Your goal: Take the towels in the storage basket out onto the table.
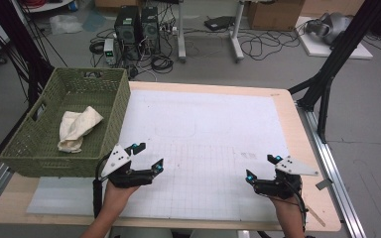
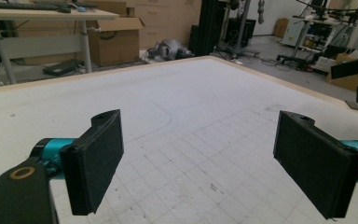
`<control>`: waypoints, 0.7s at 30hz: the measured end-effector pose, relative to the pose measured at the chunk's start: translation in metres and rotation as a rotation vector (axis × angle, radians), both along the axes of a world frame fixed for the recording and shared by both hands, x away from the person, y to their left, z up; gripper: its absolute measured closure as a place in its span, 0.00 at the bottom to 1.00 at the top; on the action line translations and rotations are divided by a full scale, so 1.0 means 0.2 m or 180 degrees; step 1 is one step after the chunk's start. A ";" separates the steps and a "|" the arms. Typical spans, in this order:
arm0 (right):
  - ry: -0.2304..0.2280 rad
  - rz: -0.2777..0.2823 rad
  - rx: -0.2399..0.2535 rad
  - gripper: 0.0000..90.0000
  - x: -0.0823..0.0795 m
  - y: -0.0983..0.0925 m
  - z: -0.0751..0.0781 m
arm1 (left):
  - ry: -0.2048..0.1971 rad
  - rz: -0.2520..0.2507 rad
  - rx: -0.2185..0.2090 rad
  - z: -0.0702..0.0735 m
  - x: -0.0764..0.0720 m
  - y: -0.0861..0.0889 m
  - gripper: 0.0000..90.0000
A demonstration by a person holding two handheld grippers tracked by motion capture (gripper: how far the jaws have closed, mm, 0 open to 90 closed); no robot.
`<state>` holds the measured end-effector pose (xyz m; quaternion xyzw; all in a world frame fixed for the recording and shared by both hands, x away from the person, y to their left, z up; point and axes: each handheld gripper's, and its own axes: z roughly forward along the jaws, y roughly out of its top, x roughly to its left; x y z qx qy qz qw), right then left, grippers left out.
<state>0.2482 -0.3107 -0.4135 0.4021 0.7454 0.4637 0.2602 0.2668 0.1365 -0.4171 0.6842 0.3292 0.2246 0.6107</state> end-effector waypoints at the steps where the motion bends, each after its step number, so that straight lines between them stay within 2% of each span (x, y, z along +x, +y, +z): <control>1: 0.0012 -0.0002 0.0016 0.08 0.00 0.00 0.00 | 0.0017 -0.0014 0.0007 0.00 0.00 0.00 0.18; 9: 0.0029 -0.0010 0.0065 0.08 0.01 -0.03 -0.01 | 0.0088 -0.0036 0.0060 -0.02 0.02 -0.01 0.18; 14: 0.0041 0.0004 0.0038 0.08 0.01 -0.03 -0.01 | 0.0059 -0.0025 0.0069 -0.01 0.02 0.00 0.18; 17: 0.0031 0.0006 0.0057 0.08 -0.03 -0.02 0.00 | 0.0013 -0.0016 -0.0002 0.01 0.01 0.00 0.18; 21: 0.0037 -0.0085 0.0077 0.08 -0.07 -0.02 0.02 | 0.0023 -0.0043 0.0050 0.01 0.01 0.00 0.18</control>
